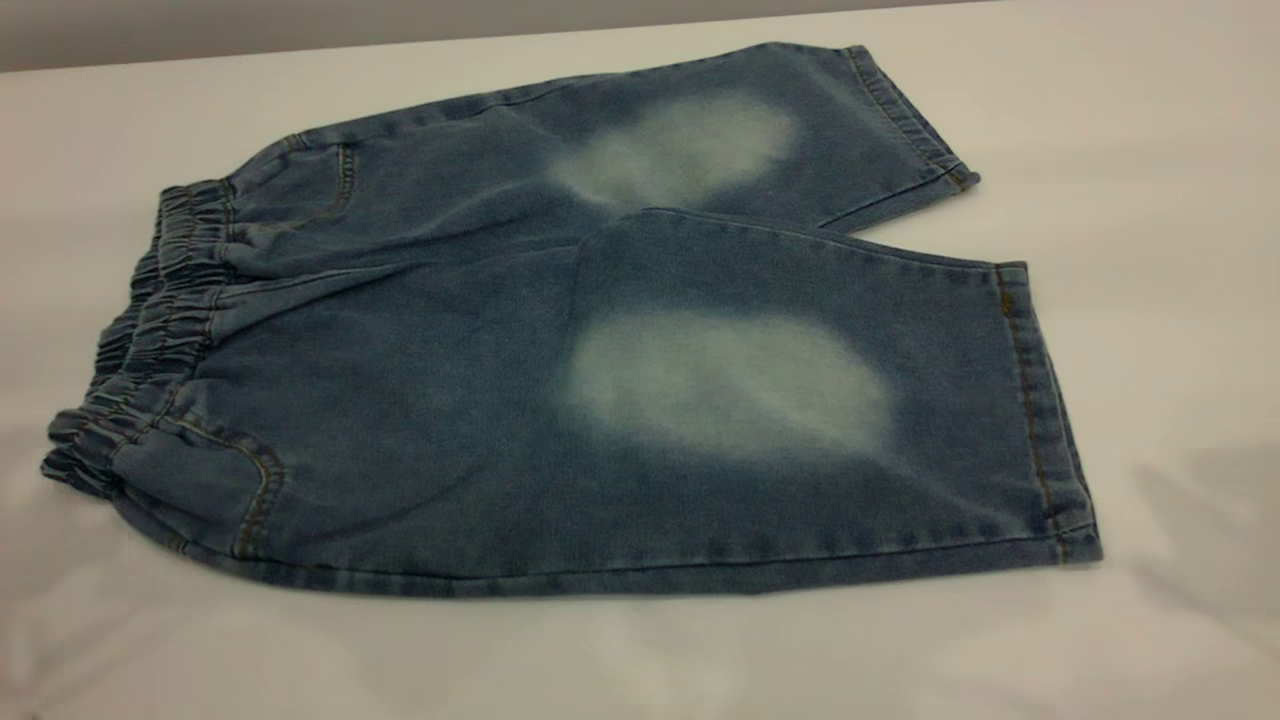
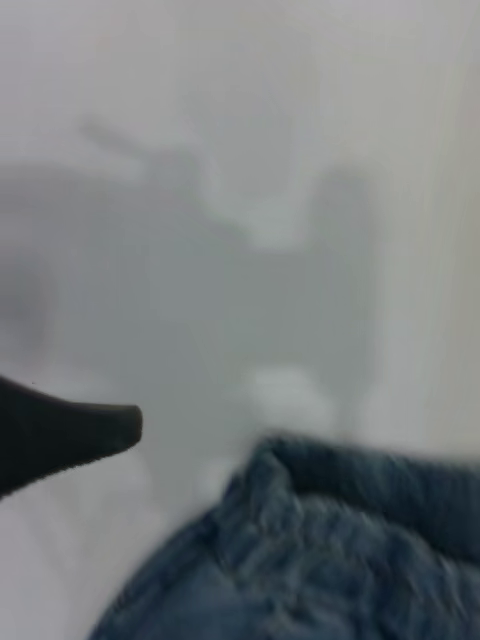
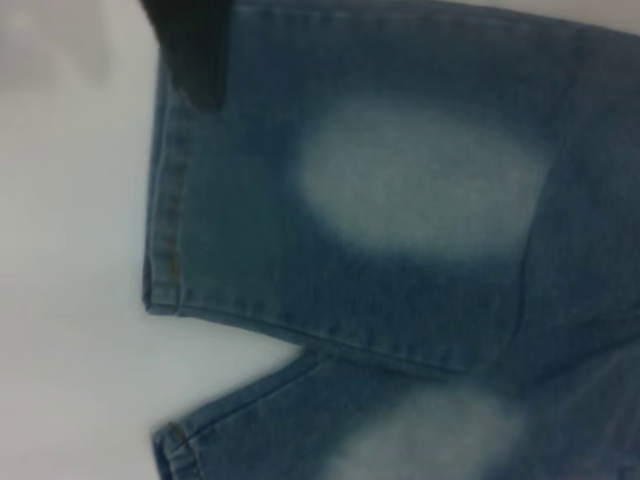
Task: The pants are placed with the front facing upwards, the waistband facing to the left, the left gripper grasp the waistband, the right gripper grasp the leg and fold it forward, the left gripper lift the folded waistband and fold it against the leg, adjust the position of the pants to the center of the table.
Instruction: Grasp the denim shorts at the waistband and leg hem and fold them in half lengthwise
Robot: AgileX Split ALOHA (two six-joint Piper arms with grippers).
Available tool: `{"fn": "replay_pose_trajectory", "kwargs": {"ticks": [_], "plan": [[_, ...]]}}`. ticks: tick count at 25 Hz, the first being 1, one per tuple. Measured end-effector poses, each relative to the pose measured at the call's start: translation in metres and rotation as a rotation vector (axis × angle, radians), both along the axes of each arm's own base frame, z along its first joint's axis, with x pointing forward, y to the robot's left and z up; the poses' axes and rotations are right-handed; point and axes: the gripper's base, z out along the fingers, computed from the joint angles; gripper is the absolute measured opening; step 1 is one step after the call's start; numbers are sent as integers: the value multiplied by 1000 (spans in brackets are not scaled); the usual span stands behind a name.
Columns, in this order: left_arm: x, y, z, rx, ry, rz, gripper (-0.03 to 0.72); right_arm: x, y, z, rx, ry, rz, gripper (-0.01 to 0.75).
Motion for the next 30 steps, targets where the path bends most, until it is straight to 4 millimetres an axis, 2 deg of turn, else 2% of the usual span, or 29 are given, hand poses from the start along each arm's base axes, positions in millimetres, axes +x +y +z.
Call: {"fn": "replay_pose_trajectory", "kwargs": {"ticks": [6,11,16,22,25,30], "plan": [[24,6,-33,-142,108,31,435,13,4,-15,29,53,3,346],[38,10,-54,-295,189,24,435,18,6,-18,38,39,9,346],[45,19,-79,-427,187,44,435,19,7,-19,40,32,28,346],[50,21,-82,-374,105,-118,435,19,8,-18,45,29,31,346],[48,20,-85,-377,116,-156,449,19,8,-19,45,30,32,346],[47,17,-100,-444,190,-36,556,19,8,-19,44,29,35,346]]}}
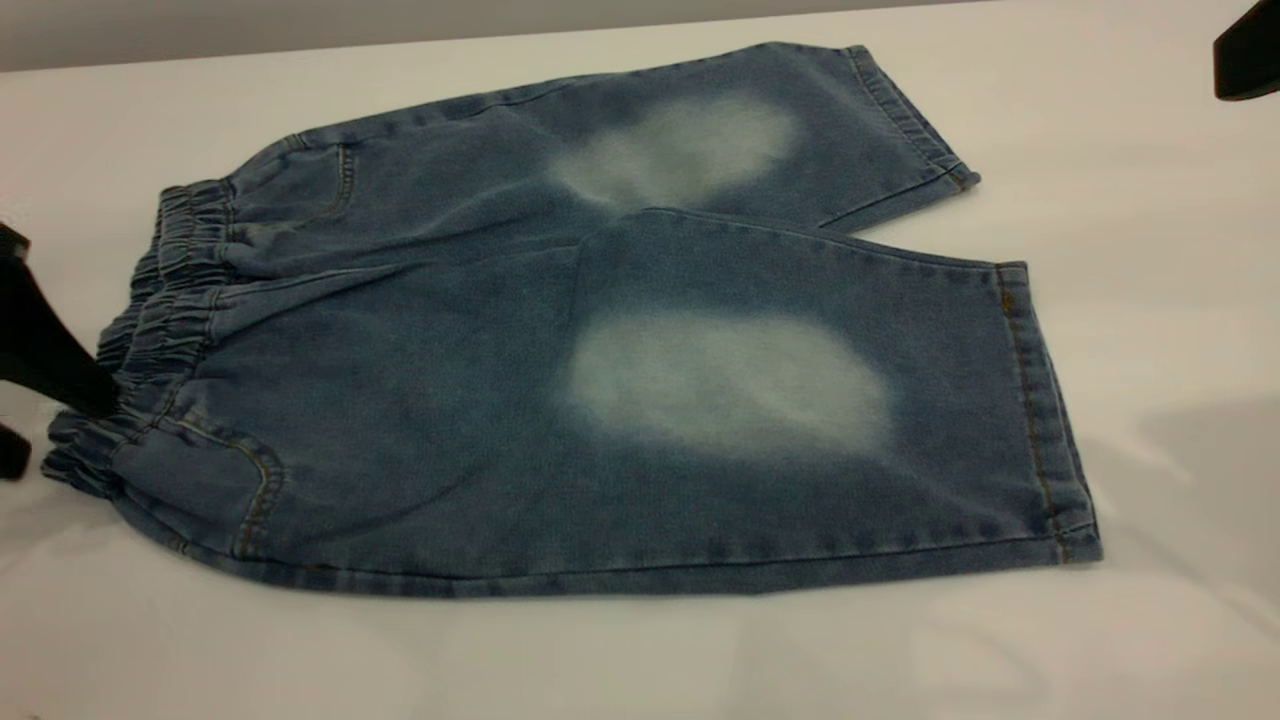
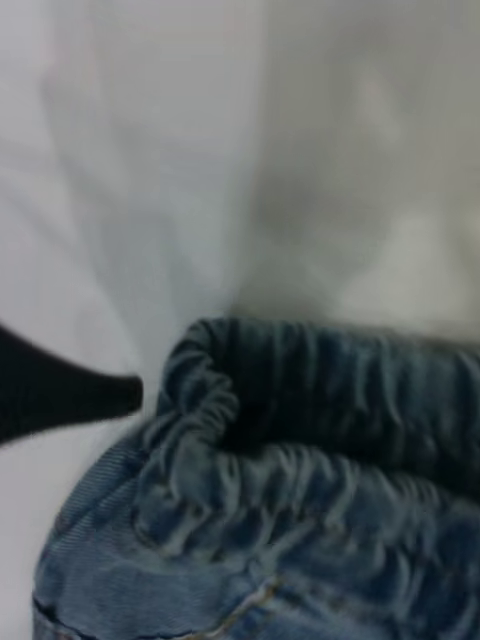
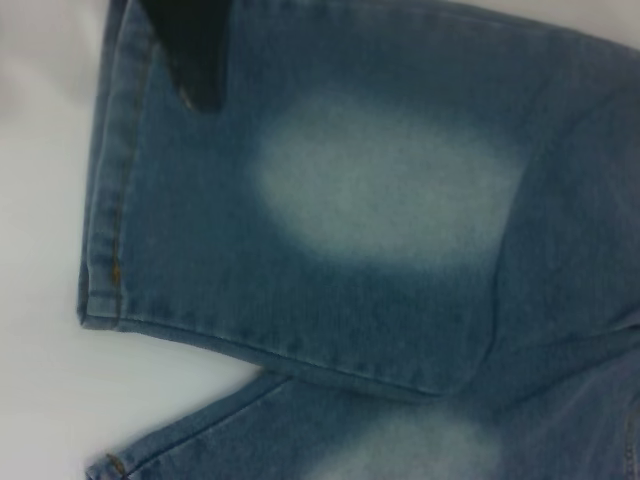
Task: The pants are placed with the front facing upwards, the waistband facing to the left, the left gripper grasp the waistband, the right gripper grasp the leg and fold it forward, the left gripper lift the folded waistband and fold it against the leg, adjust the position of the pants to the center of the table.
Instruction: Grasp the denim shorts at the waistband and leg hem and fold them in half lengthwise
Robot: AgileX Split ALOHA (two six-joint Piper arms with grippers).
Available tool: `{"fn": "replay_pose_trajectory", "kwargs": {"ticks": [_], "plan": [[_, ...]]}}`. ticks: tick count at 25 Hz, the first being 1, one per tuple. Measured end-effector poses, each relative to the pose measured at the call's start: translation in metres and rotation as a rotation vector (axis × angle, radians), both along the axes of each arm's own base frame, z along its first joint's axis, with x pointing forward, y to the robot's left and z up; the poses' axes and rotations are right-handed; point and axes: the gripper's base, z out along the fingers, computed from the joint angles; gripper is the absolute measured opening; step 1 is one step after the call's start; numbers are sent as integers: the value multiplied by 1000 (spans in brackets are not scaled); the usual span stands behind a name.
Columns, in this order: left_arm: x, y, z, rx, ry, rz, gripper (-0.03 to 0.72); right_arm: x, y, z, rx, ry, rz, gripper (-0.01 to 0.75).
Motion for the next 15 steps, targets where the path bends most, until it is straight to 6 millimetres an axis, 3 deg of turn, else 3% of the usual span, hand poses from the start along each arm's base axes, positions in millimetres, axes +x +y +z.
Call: {"fn": "replay_pose_trajectory", "kwargs": {"ticks": [5,15], "plan": [[-3,-2,-15,-29,69,34,615,0,0,0,0,3,3,346],[0,-3,-36,-62,115,119,586,-1,0,0,2,7,5,346]]}}
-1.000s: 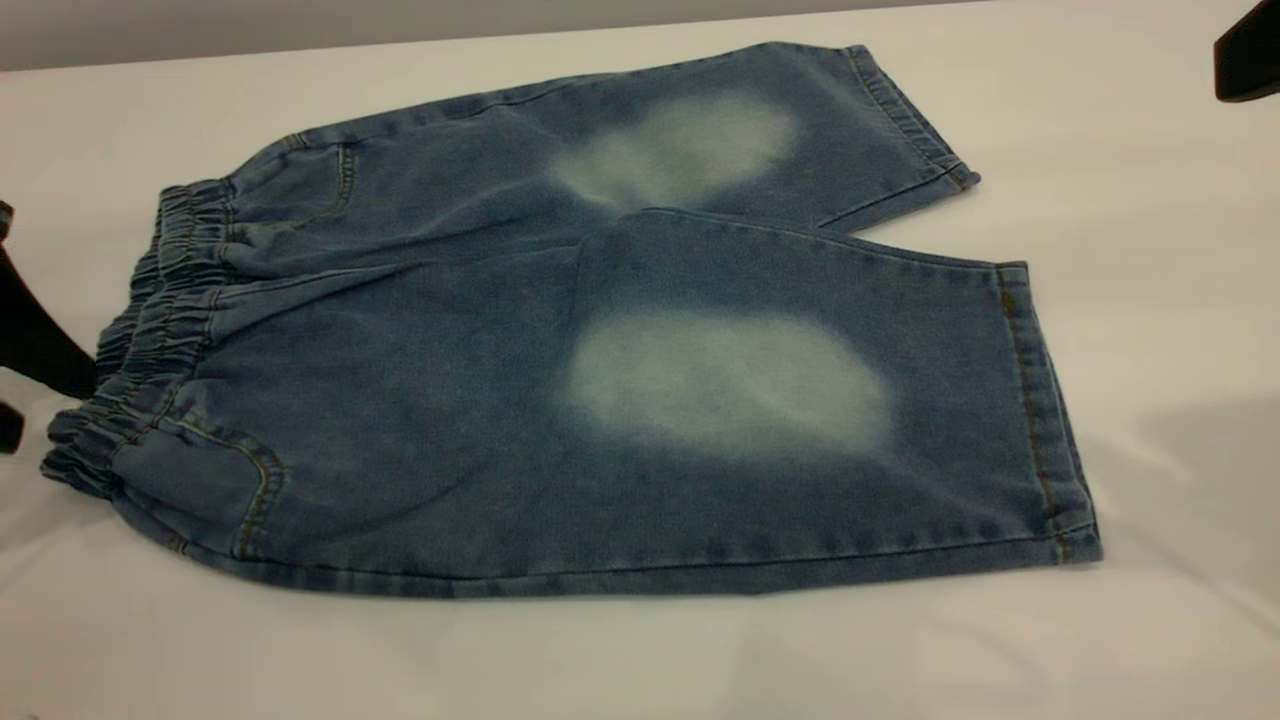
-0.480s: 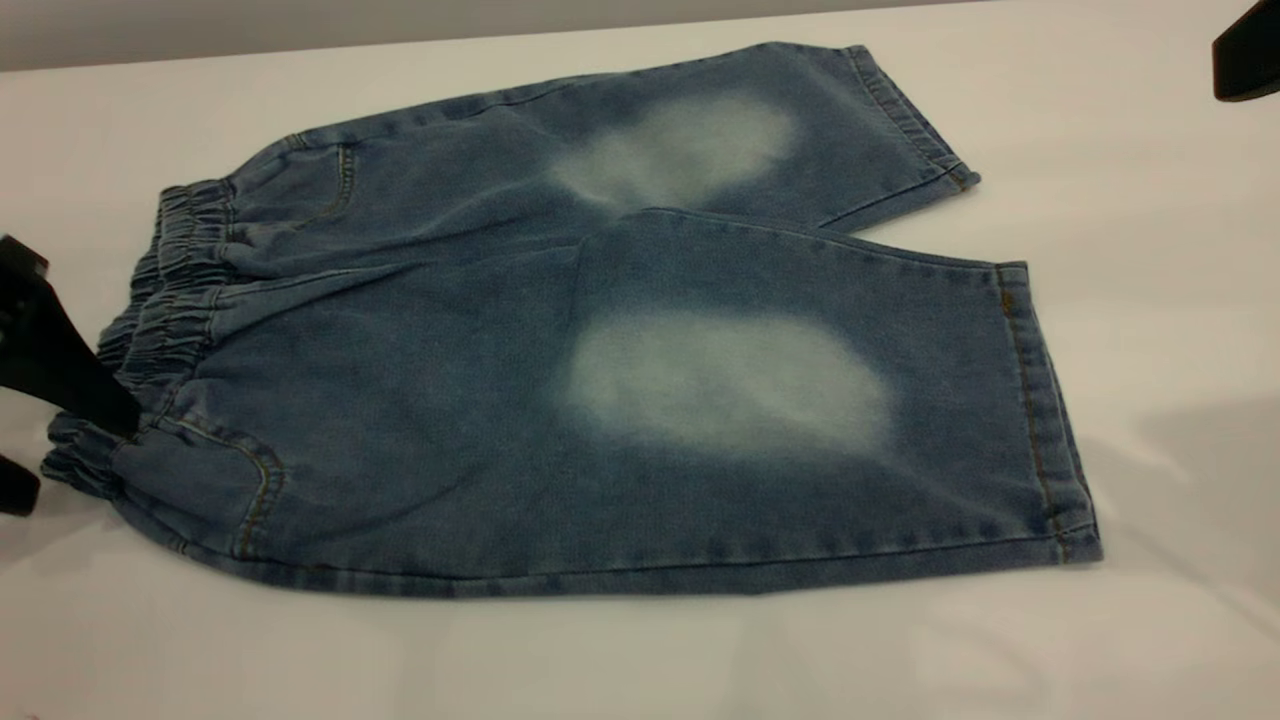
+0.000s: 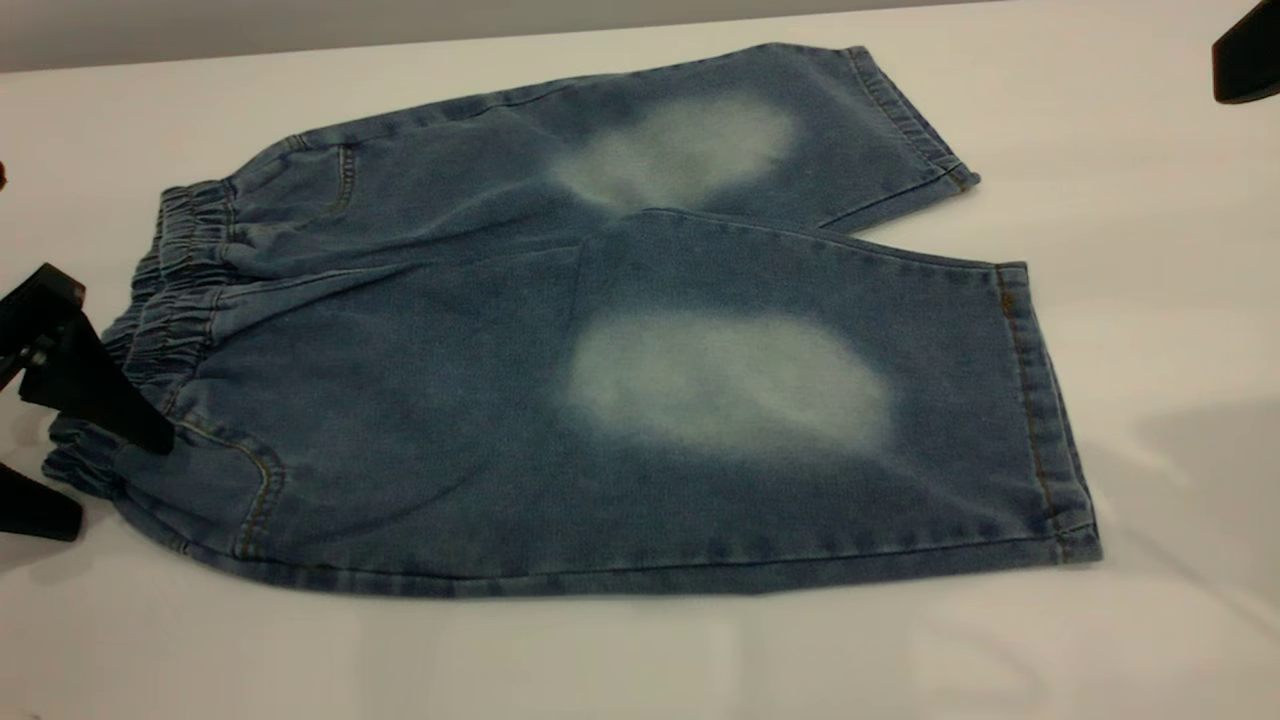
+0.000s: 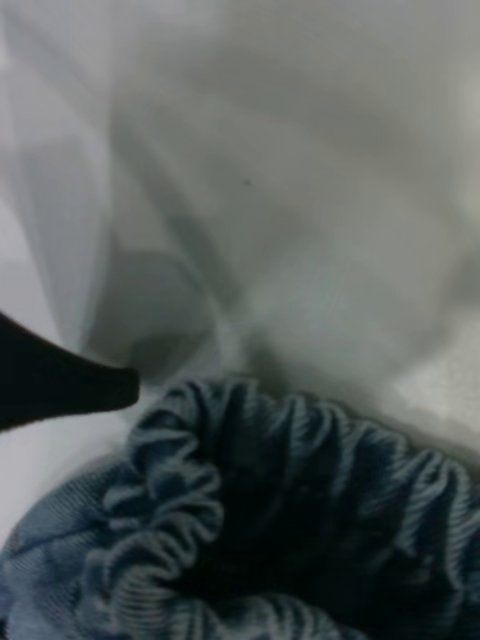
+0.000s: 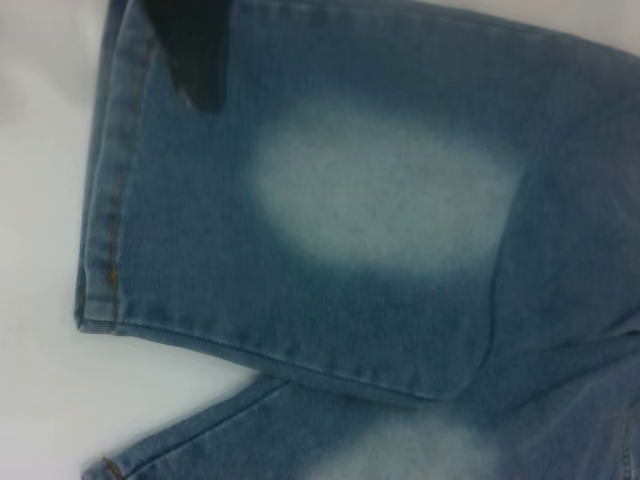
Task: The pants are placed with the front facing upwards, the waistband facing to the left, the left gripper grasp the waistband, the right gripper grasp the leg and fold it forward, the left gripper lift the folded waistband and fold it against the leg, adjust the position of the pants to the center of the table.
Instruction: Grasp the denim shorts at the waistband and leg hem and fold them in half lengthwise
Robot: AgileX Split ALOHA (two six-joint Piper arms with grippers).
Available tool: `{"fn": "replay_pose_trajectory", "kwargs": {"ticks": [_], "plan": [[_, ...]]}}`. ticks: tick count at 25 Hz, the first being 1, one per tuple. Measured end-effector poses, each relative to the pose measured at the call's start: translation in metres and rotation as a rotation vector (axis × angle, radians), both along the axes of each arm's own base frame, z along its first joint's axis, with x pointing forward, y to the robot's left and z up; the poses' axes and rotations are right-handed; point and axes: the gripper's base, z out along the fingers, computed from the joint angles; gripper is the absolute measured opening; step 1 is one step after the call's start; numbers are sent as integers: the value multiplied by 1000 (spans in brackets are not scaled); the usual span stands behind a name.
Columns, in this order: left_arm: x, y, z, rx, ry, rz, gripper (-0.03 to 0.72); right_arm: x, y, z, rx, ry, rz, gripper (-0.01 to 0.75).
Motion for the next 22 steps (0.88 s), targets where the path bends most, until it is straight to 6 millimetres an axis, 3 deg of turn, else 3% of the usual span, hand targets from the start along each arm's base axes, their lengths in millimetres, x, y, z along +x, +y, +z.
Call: {"fn": "replay_pose_trajectory", "kwargs": {"ticks": [10,14,20,22], "plan": [[9,8,-3,87,-38,144,531,2,2,-10,10,66,7,346],[11,12,-5,123,-55,179,415,4,2,-14,7,83,4,346],[12,14,-6,148,-72,167,137,9,3,-29,-1,153,4,346],[12,13,-6,138,-81,139,123,10,4,-39,-1,215,15,346]]}}
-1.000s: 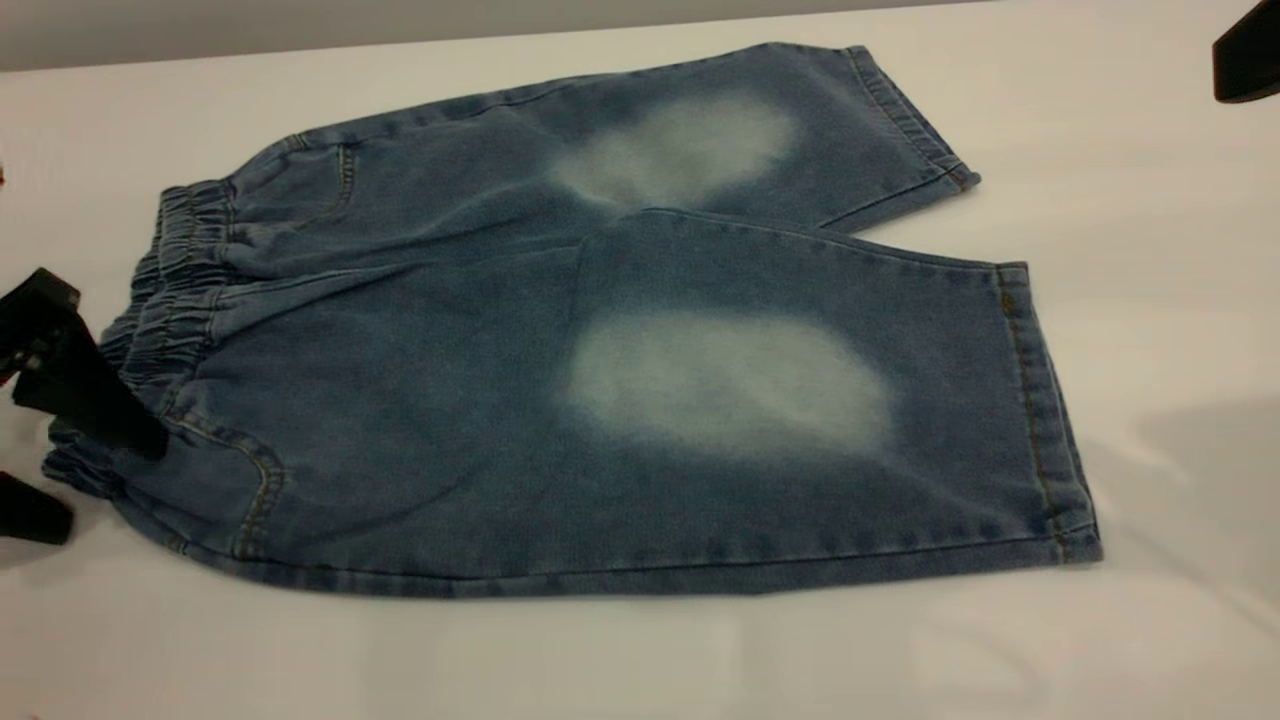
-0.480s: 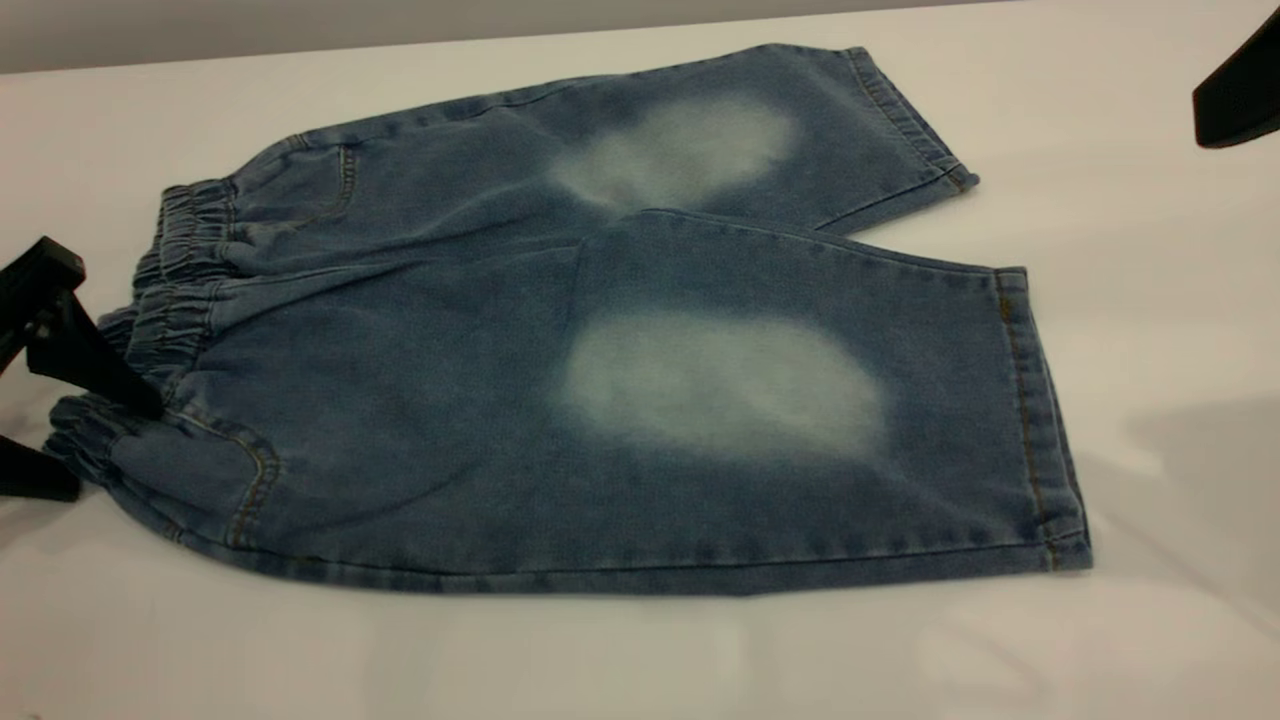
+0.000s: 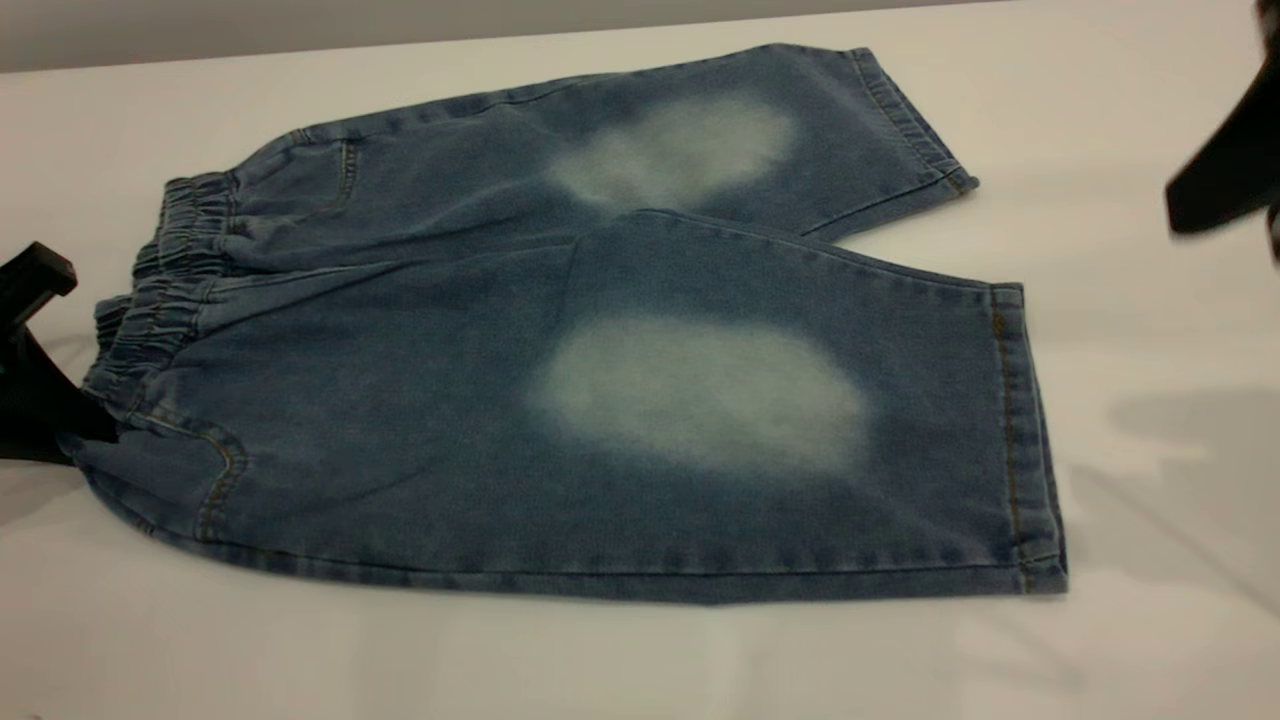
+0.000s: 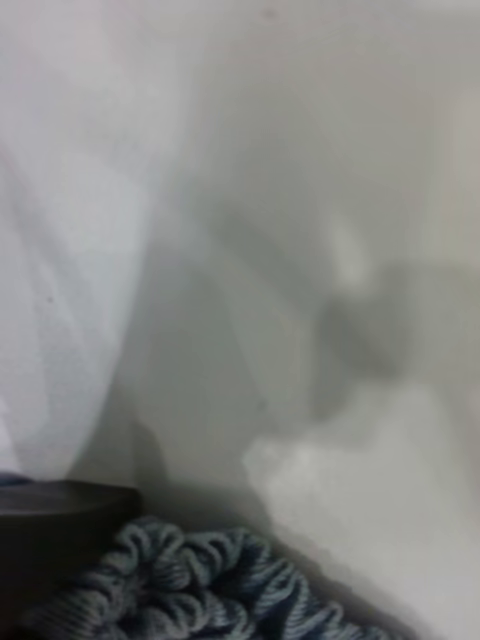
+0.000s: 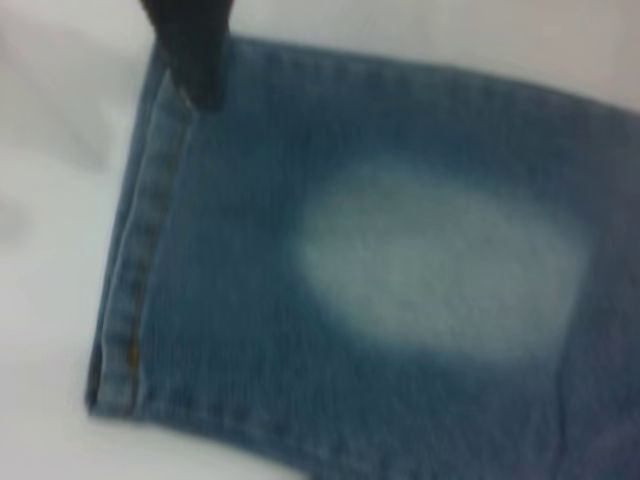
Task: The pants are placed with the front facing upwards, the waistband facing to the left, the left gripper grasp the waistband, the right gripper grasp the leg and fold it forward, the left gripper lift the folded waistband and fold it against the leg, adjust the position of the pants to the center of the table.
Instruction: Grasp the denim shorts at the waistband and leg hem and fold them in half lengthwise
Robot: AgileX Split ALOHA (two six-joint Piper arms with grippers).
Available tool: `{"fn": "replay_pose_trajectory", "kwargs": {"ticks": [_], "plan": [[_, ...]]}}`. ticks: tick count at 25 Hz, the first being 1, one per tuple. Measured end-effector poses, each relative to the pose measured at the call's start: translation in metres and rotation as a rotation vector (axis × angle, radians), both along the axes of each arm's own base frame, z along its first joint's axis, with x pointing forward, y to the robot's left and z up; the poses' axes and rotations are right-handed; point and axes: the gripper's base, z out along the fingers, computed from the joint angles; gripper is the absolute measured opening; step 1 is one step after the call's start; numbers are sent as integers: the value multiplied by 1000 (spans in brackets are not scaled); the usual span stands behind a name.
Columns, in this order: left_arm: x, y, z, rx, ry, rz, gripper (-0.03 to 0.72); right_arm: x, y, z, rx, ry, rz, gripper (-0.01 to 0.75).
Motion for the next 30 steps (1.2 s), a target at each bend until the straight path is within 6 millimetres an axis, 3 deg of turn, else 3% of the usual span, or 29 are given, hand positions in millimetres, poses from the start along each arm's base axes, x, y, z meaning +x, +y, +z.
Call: {"fn": "replay_pose_trajectory", "kwargs": {"ticks": [8,18,22,30], "plan": [[-5,-10,3,-108,26,-56,123,-1,6,-55,12,308,79,346],[-6,-16,7,-178,38,-73,123,4,17,-111,122,432,67,346],[-6,-16,7,-180,36,-72,123,7,14,-123,87,425,34,346],[-6,-17,8,-190,31,-83,123,10,8,-127,22,392,13,346]]}}
